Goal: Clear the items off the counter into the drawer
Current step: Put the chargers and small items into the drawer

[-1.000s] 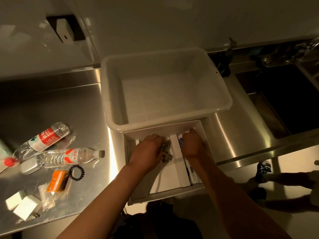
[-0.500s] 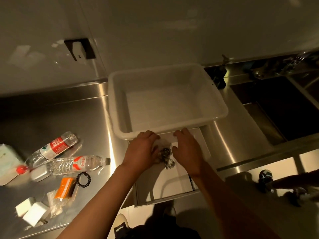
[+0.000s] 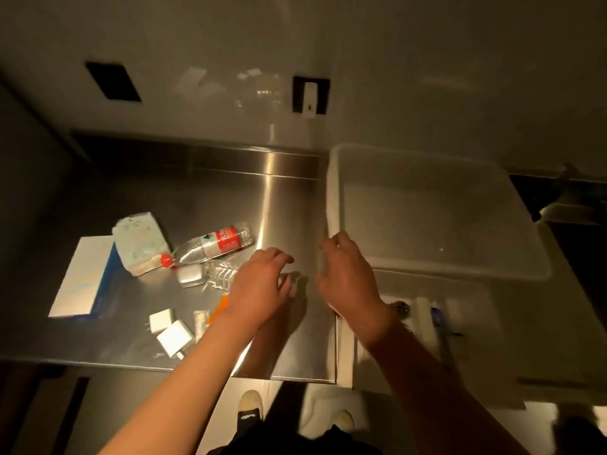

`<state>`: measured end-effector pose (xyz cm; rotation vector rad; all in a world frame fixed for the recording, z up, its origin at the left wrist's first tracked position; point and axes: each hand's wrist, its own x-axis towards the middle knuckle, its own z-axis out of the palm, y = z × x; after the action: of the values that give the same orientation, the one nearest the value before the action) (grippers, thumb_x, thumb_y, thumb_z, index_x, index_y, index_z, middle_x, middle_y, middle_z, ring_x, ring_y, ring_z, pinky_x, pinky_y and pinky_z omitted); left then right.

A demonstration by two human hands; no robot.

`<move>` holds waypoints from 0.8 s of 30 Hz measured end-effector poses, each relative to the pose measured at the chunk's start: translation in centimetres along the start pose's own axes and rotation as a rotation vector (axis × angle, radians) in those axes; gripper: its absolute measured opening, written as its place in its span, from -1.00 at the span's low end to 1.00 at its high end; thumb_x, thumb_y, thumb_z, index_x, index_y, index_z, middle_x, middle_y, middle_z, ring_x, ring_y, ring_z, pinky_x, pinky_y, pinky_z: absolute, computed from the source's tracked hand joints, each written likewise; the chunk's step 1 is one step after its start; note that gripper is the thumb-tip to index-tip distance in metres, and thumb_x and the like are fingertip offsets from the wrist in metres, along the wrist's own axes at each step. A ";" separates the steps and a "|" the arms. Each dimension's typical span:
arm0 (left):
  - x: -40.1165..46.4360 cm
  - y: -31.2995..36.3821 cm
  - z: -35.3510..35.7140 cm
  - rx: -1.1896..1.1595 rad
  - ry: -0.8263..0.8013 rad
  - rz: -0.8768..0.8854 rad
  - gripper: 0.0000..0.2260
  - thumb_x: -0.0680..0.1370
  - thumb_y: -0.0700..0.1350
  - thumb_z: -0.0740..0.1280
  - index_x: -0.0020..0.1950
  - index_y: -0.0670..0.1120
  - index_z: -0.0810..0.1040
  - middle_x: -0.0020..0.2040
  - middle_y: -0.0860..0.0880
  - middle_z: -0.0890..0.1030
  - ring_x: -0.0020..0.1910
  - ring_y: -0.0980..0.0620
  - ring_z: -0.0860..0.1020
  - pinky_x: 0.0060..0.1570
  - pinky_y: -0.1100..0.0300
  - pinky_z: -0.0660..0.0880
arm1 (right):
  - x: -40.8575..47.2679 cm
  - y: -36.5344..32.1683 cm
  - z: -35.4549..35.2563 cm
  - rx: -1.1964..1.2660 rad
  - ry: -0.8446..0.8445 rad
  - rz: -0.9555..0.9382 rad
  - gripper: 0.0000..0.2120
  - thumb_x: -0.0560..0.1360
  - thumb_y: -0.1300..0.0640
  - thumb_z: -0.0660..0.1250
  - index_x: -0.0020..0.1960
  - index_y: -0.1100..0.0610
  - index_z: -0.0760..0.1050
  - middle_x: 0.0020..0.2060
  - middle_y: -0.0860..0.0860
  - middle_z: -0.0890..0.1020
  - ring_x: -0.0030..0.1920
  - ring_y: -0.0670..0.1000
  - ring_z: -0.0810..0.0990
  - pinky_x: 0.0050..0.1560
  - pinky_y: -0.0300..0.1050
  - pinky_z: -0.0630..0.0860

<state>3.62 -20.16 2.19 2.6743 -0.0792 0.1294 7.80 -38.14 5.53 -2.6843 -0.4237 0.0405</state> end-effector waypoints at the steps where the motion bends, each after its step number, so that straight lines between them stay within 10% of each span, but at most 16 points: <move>1: -0.7 -1.5 -0.6 -0.001 0.001 -0.031 -0.73 0.52 -0.05 0.38 0.22 0.00 0.61 0.15 0.00 0.60 0.16 -0.10 0.53 0.06 0.00 0.53 | 0.2 -1.3 0.9 0.005 -0.021 -0.018 -0.56 0.43 0.17 0.43 0.29 0.02 0.44 0.22 0.00 0.42 0.18 0.07 0.52 0.08 0.06 0.61; 15: -11.4 -18.2 -3.7 -0.006 -0.079 -0.400 -0.65 0.51 0.08 0.43 0.28 0.05 0.57 0.17 0.06 0.55 0.18 0.01 0.49 0.08 0.11 0.52 | 1.2 -12.3 14.1 -0.024 -0.605 -0.291 -0.40 0.42 0.13 0.44 0.42 -0.09 0.38 0.40 -0.09 0.36 0.40 0.02 0.36 0.40 0.05 0.40; 24: -14.8 -21.0 -2.0 -0.062 -0.159 -0.410 -0.24 0.27 0.40 0.48 0.40 0.15 0.42 0.34 0.13 0.40 0.30 0.03 0.39 0.17 0.03 0.51 | -1.5 -14.9 18.4 -0.083 -0.493 -0.435 -0.46 0.41 -0.11 0.37 0.37 0.00 0.52 0.35 0.01 0.50 0.35 0.06 0.44 0.35 -0.01 0.36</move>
<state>-9.59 0.01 -6.87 2.5727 0.4056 -0.2114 0.33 -18.33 -5.19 -2.5793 -1.1708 0.5717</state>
